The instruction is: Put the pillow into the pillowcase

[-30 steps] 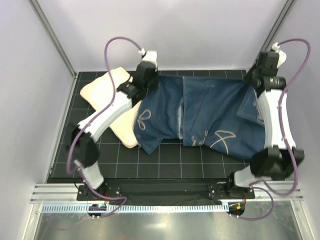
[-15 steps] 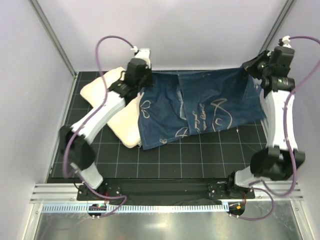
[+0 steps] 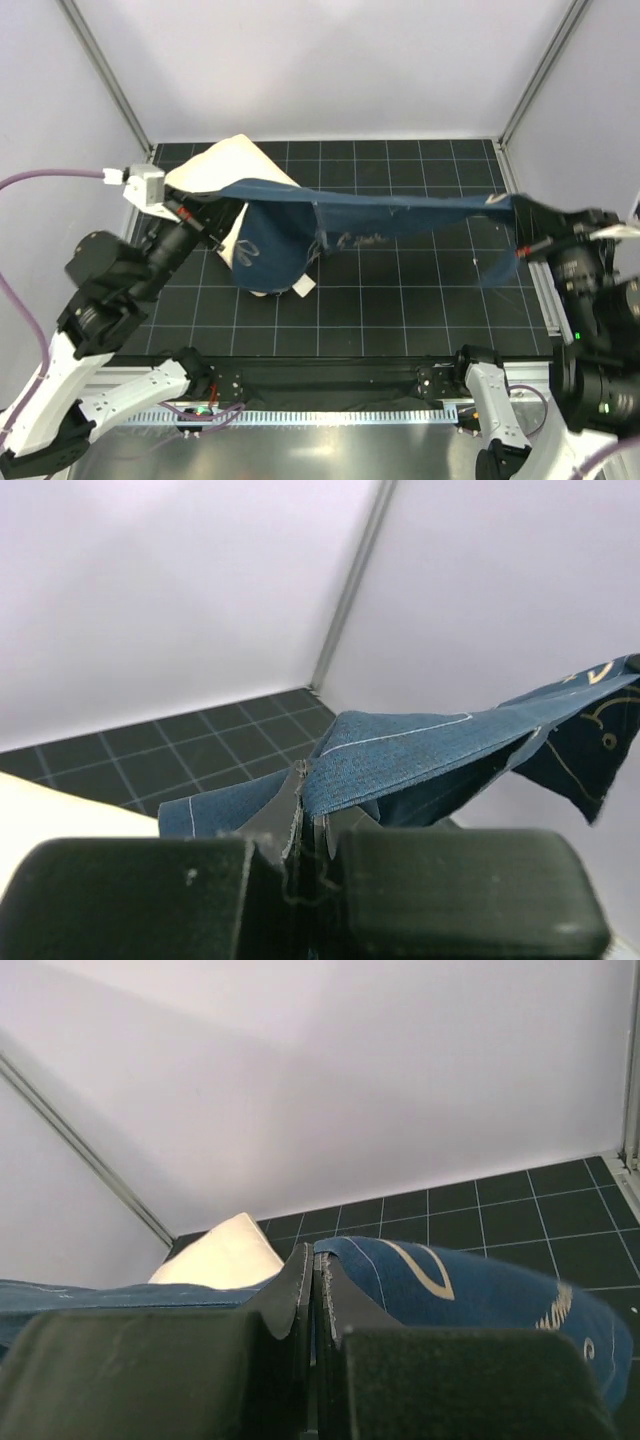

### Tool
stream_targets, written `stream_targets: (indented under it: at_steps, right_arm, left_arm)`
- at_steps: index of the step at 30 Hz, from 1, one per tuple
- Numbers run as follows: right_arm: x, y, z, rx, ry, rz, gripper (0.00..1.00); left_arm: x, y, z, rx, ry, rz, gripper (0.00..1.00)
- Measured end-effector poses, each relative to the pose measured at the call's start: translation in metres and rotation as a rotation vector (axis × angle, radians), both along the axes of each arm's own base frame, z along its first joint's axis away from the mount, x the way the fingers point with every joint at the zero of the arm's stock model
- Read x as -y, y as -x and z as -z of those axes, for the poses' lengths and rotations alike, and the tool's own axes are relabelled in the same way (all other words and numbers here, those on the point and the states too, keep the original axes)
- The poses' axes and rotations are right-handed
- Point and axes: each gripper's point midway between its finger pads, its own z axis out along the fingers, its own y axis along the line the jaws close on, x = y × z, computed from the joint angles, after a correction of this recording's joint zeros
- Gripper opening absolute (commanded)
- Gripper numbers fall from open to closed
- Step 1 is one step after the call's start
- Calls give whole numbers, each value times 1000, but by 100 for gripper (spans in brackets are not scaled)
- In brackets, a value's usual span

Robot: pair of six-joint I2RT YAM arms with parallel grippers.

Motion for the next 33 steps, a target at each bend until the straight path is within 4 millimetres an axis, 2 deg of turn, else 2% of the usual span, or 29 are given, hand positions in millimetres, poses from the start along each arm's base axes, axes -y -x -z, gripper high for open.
stream_targets:
  at_steps: [3, 6, 8, 10, 12, 16, 17, 20, 22, 23, 25, 27, 29, 31, 32, 33]
  right_arm:
    - [-9, 40, -1, 12, 30, 0, 4]
    - [-11, 54, 2, 14, 40, 5, 4]
    - [-10, 52, 10, -14, 40, 5, 4]
    - [-6, 37, 27, -75, 31, 8, 4]
    - [3, 6, 54, -166, 11, 19, 4]
    - [27, -71, 136, -431, -44, 52, 4]
    - [34, -92, 161, -505, -59, 59, 4]
    - [48, -138, 225, -677, -92, 80, 4]
    - [56, -158, 266, -780, -113, 96, 4]
    - [60, -166, 281, -811, -119, 107, 4]
    - [65, -179, 298, -845, -133, 125, 4]
    - [71, -197, 305, -849, -140, 143, 4]
    - [78, -224, 311, -851, -157, 154, 7]
    - [84, -255, 315, -841, -169, 158, 19]
    - [88, -270, 317, -838, -175, 163, 60]
    - [92, -282, 318, -832, -179, 171, 75]
  left_arm:
    - [-7, 21, -1, -5, 23, 54, 0]
    - [-8, 24, 9, -50, 7, 61, 0]
    - [-7, 17, 19, -91, -20, 36, 0]
    - [-1, 2, 31, -141, -52, -1, 0]
    - [8, -19, 50, -197, -96, -56, 0]
    - [28, -74, 102, -327, -212, -166, 0]
    - [32, -90, 119, -365, -241, -188, 0]
    - [46, -140, 180, -490, -337, -246, 0]
    - [55, -166, 227, -578, -417, -272, 0]
    - [59, -174, 242, -605, -443, -277, 0]
    - [71, -196, 271, -659, -497, -285, 0]
    - [82, -216, 287, -682, -518, -290, 0]
    - [94, -239, 295, -694, -528, -297, 3]
    - [102, -262, 297, -698, -518, -312, 4]
    - [102, -272, 297, -704, -517, -325, 9]
    - [102, -283, 297, -704, -511, -341, 18]
